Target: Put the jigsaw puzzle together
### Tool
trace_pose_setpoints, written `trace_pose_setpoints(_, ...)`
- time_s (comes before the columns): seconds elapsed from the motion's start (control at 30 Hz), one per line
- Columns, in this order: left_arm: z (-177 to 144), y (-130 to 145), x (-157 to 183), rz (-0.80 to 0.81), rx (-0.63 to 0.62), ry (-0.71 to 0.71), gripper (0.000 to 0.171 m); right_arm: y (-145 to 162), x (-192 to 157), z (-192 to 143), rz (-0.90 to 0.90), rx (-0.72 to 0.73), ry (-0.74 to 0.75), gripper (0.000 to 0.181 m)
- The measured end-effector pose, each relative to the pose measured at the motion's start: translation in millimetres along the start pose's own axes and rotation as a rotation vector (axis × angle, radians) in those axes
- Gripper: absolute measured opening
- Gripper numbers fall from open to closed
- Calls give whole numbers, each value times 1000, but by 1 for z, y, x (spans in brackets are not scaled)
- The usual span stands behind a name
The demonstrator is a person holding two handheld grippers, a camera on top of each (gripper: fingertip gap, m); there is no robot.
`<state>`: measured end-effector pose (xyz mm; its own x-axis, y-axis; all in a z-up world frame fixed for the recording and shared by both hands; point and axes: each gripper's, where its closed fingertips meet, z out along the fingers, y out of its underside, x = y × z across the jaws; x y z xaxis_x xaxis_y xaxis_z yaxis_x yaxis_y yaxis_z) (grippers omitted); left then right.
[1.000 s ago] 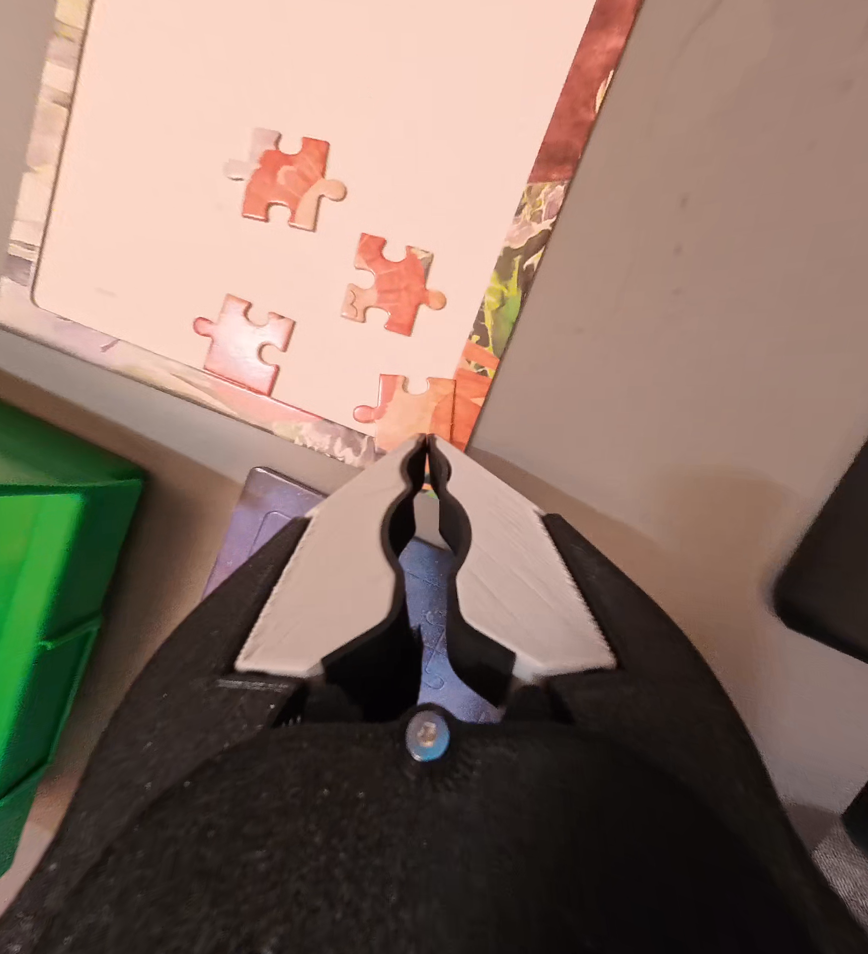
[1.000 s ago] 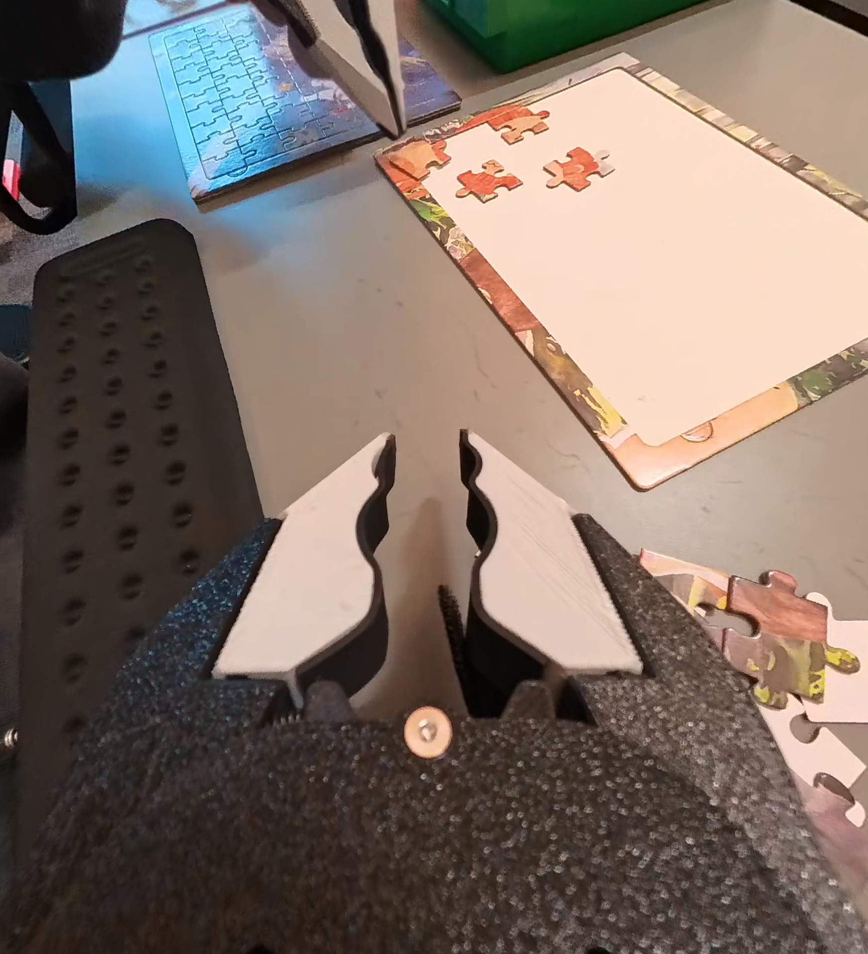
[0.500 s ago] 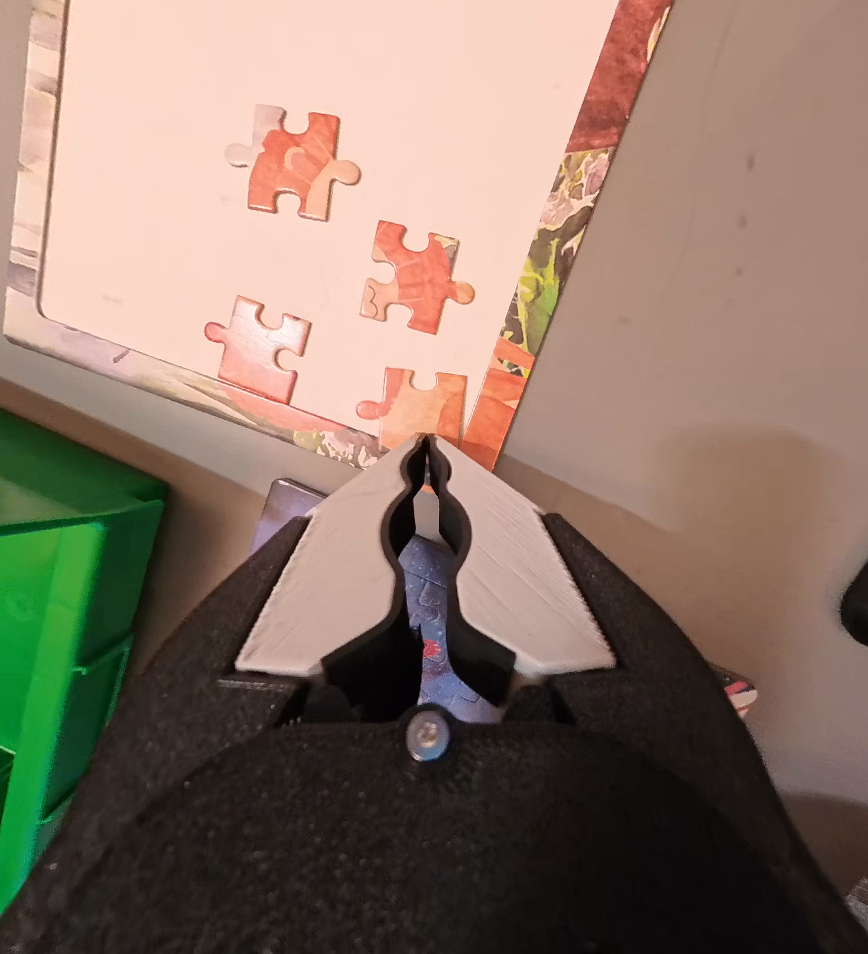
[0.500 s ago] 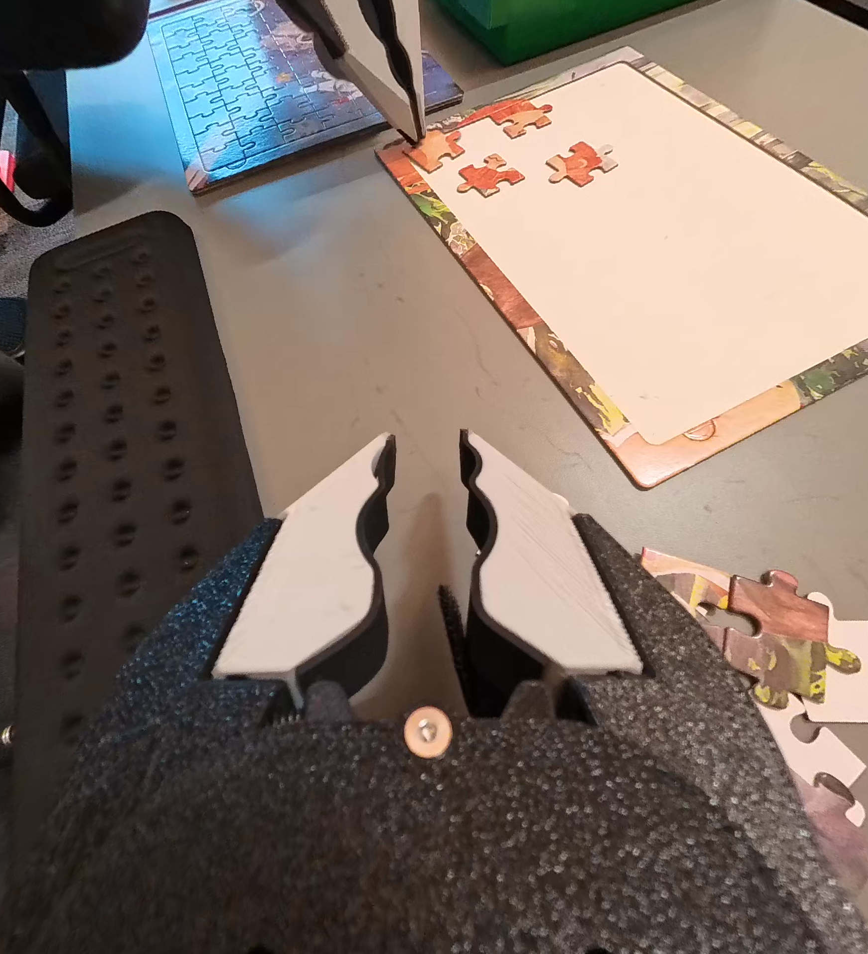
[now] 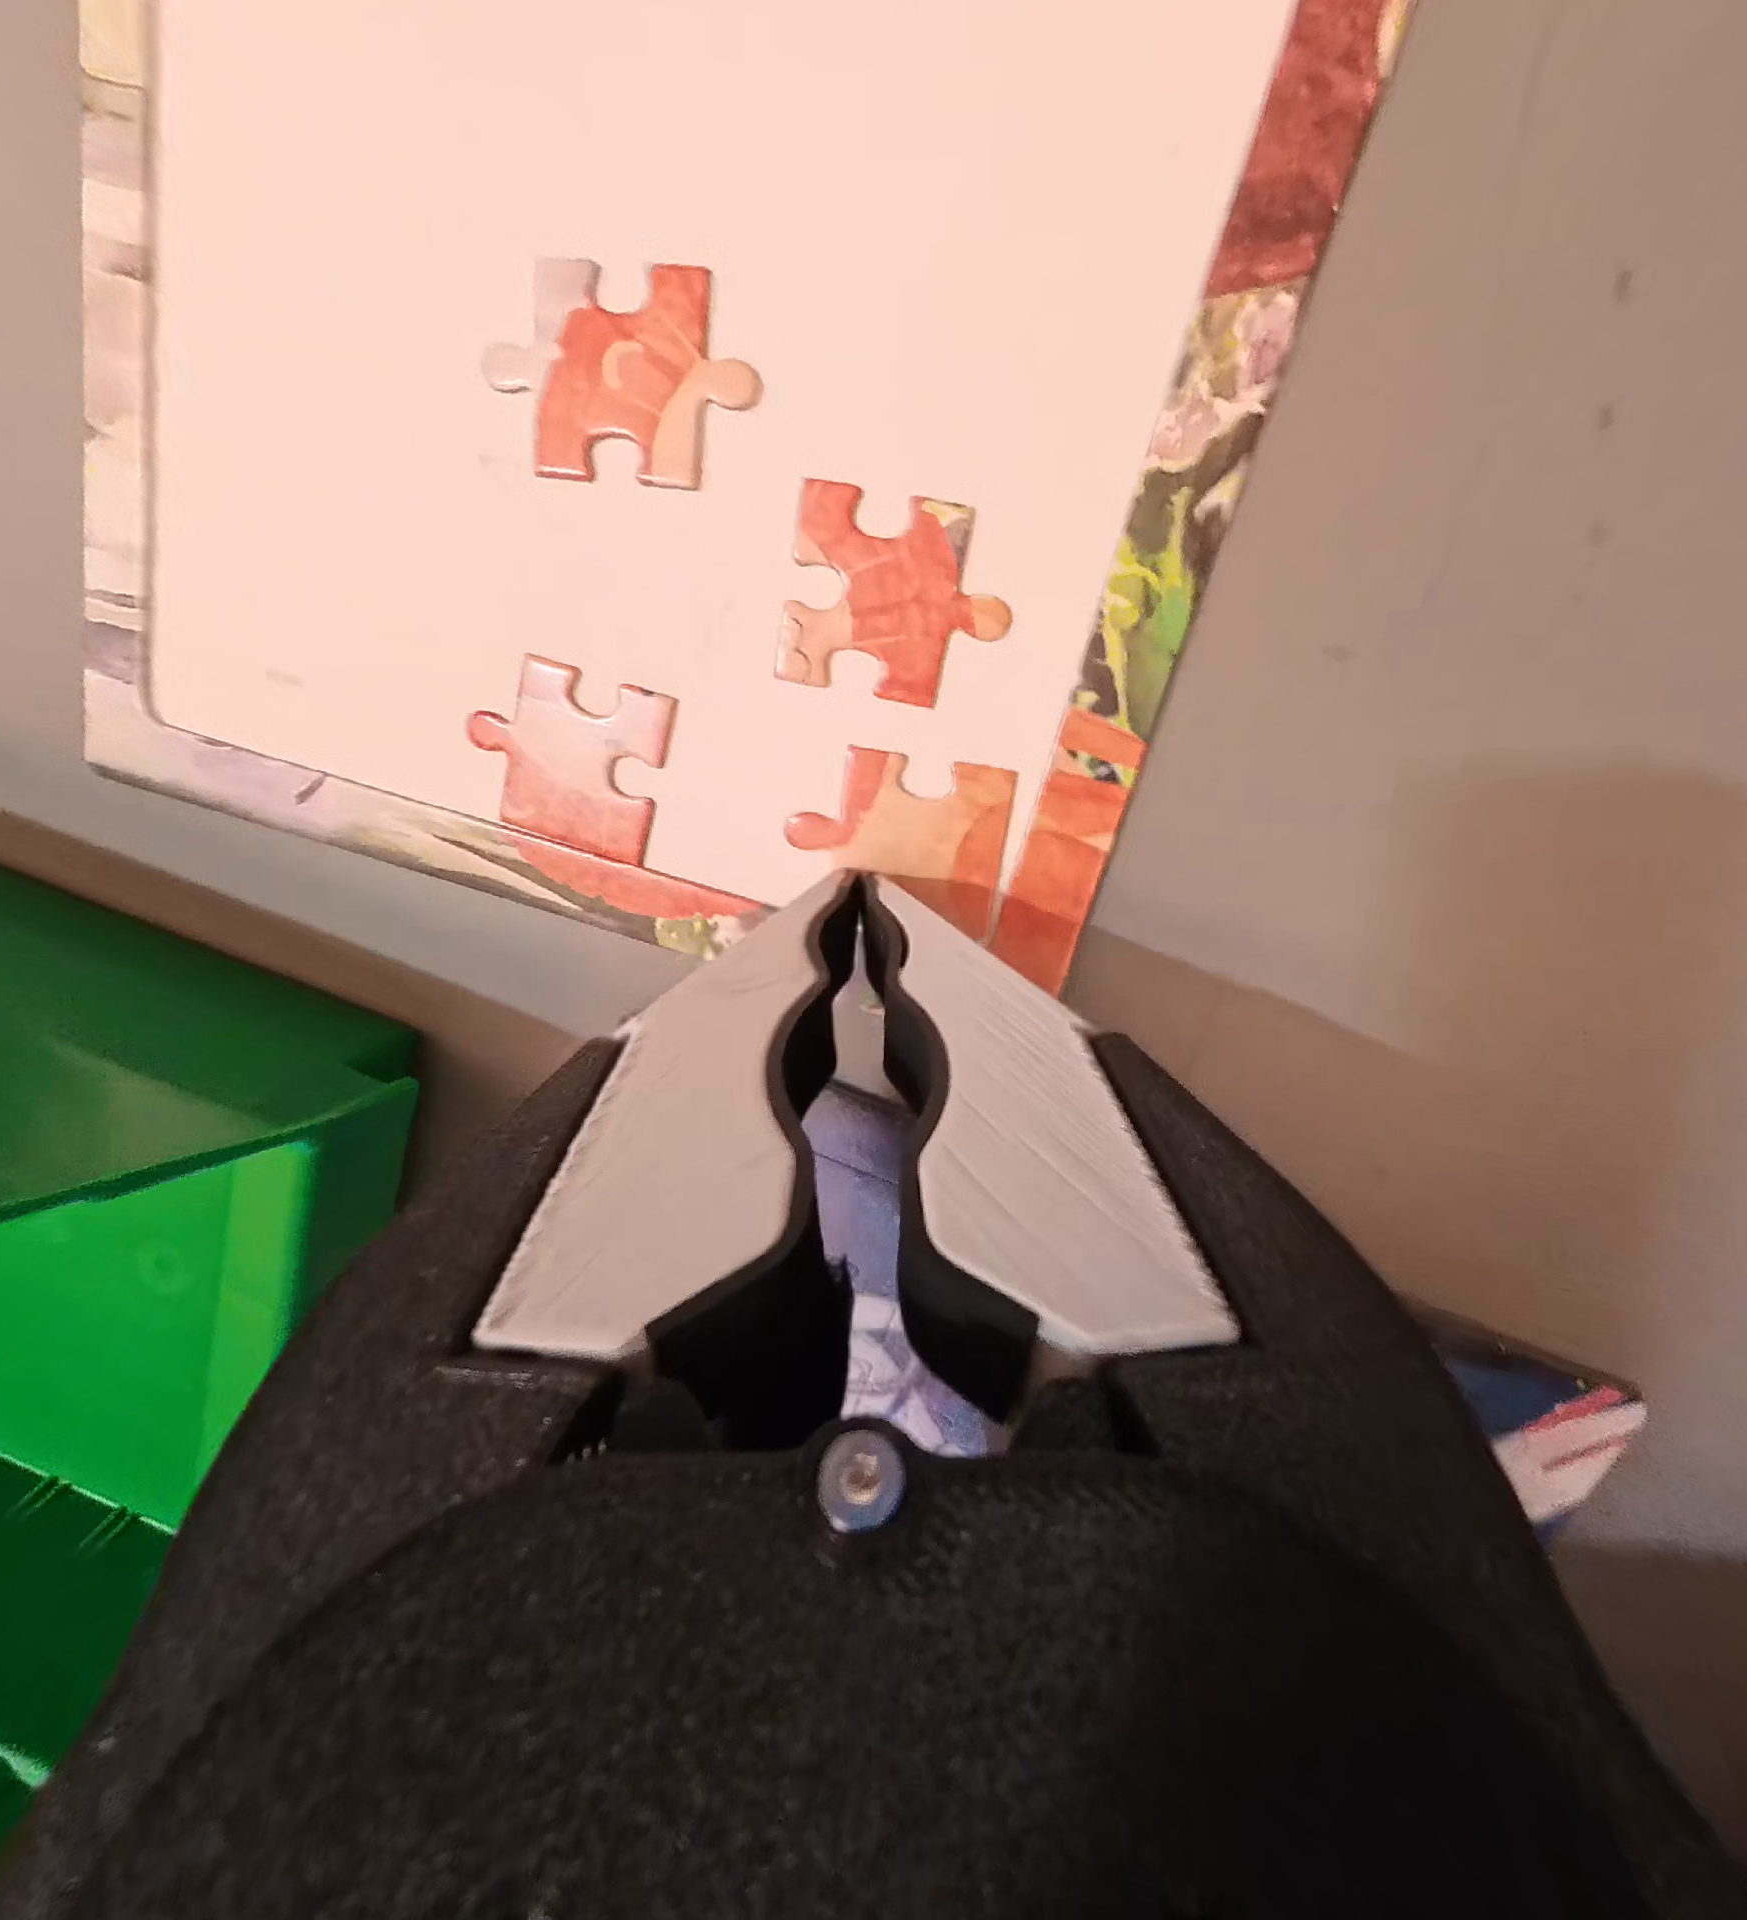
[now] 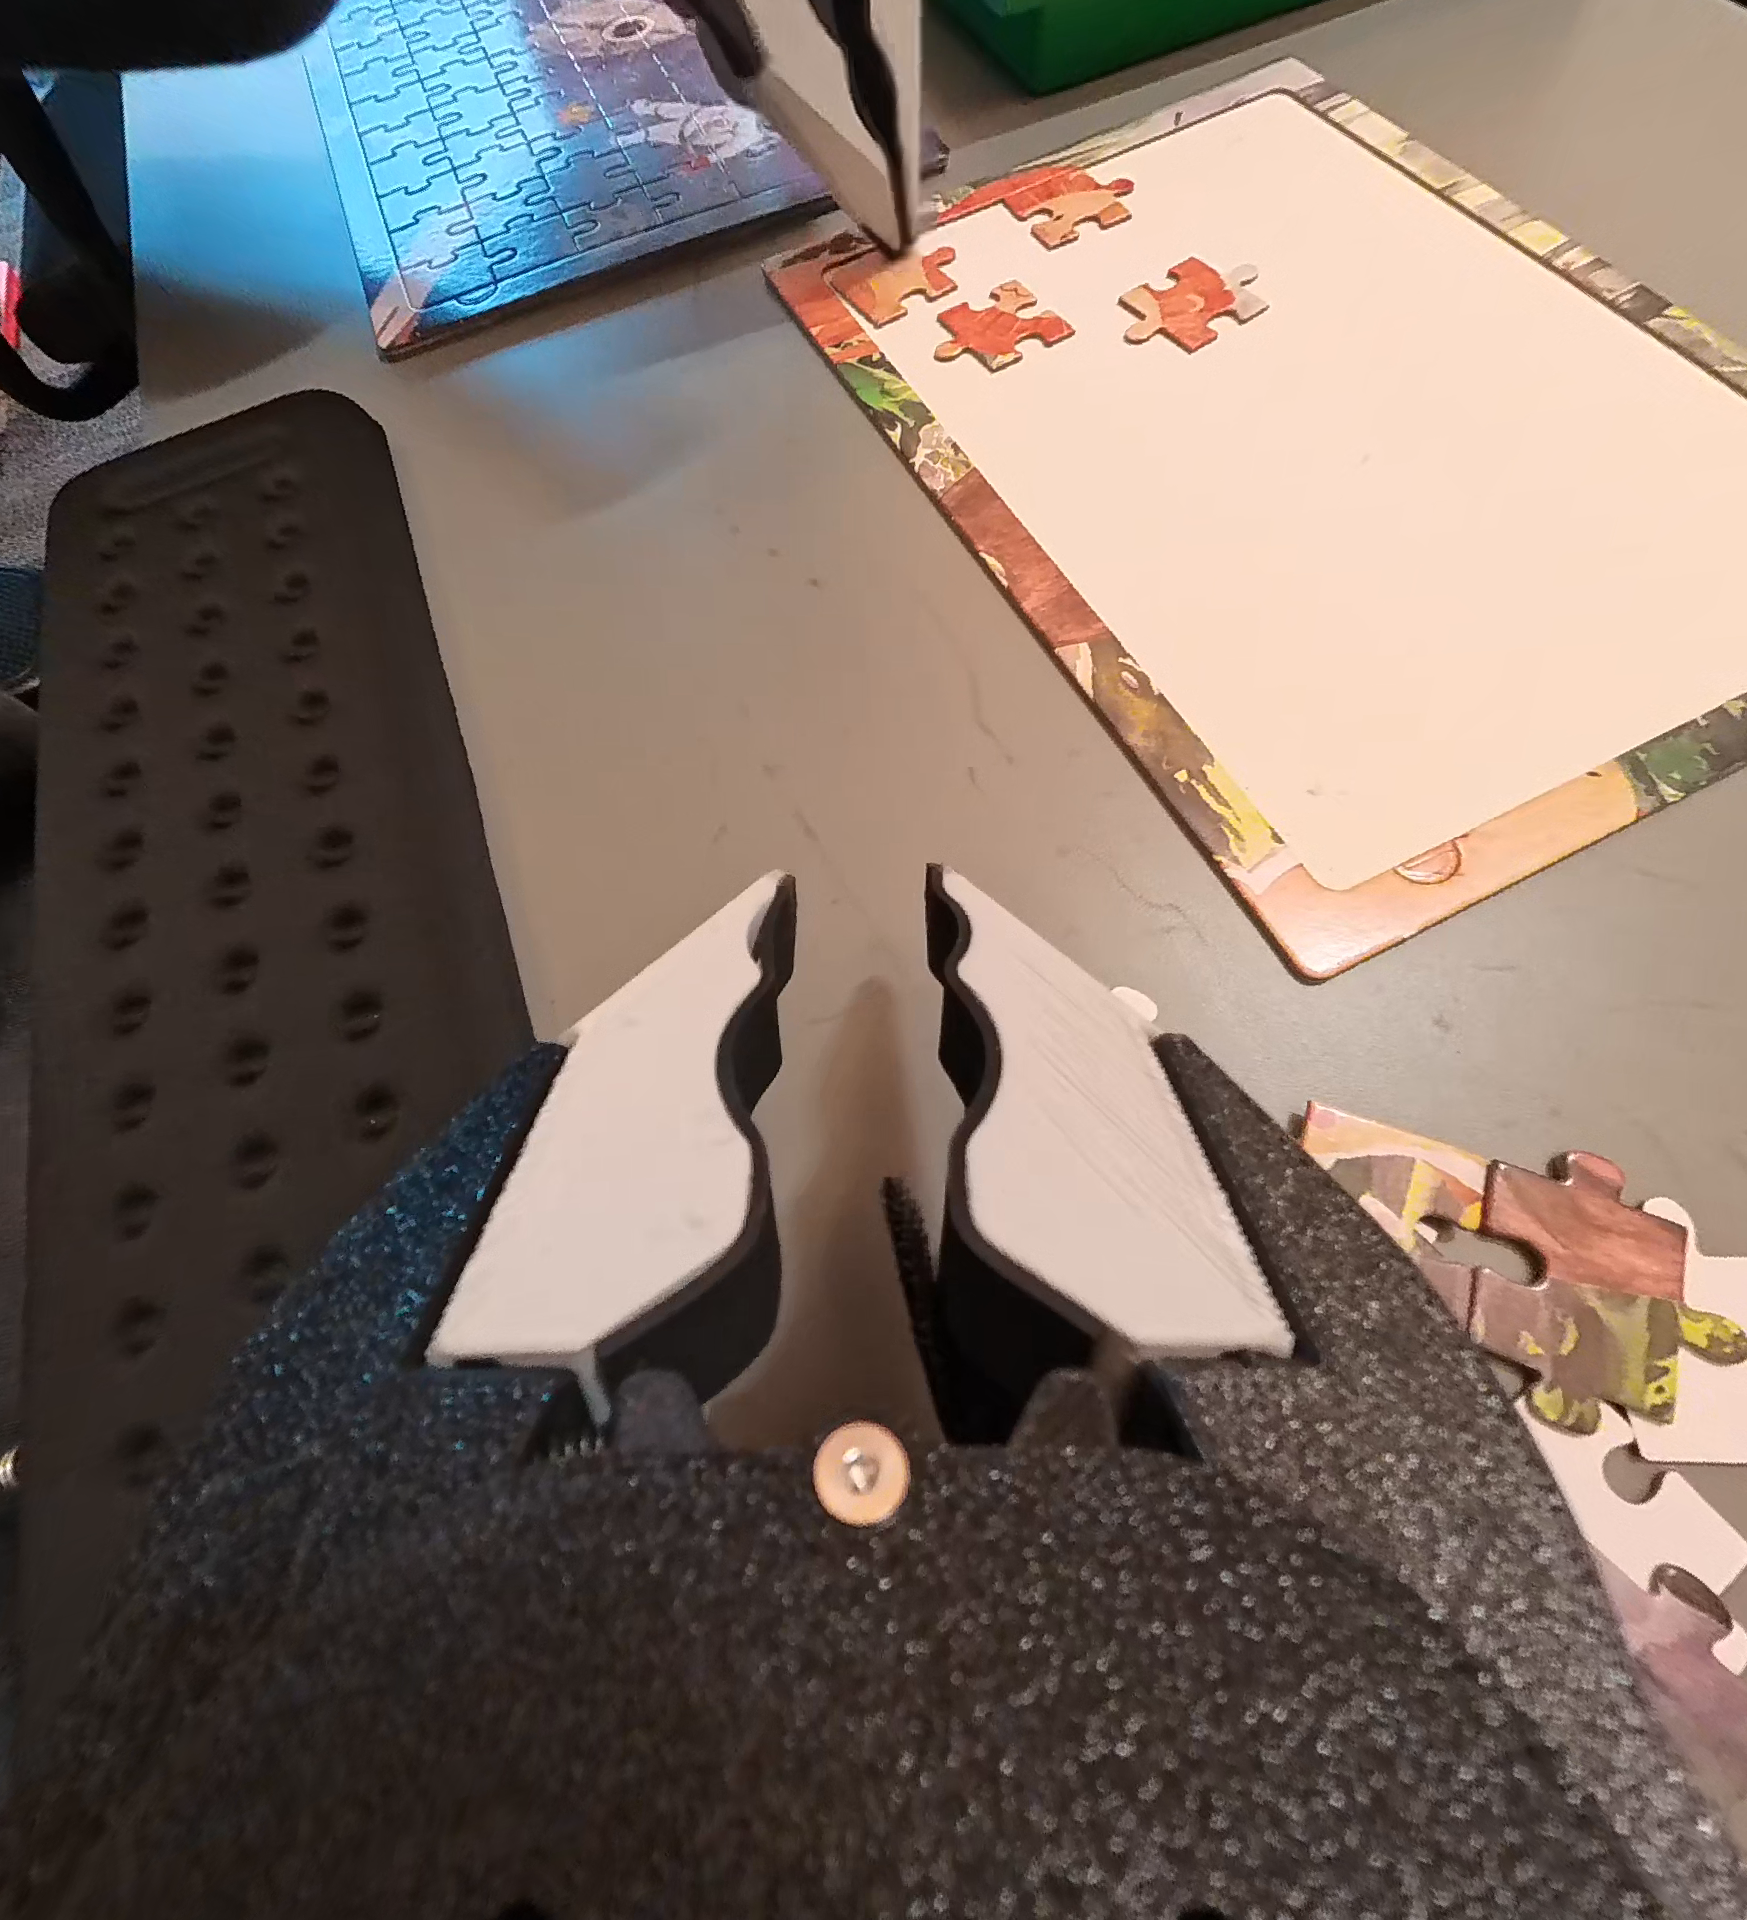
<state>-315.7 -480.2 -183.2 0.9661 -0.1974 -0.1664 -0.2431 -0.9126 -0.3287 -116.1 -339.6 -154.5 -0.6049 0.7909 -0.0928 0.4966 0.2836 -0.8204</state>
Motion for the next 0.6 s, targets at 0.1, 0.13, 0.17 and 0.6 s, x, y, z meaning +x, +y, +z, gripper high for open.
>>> trace_pose_setpoints(0.1, -3, 2, -1, 30, -10, -12, 0, 0, 0, 0, -2, -2, 0, 25)
trace_pose_setpoints(0.13, -3, 0, -4, 32, -5, -31, 0, 1, 0, 1, -1, -4, -2, 25)
trace_pose_setpoints(0.17, -3, -2, -5, 28, 3, -37, 0, 1, 0, 1, -1, -8, -3, 25)
trace_pose_setpoints(0.6, -1, -7, 18, 21, 30, 36, 0, 4, -2, 3, -13, -27, -5, 26)
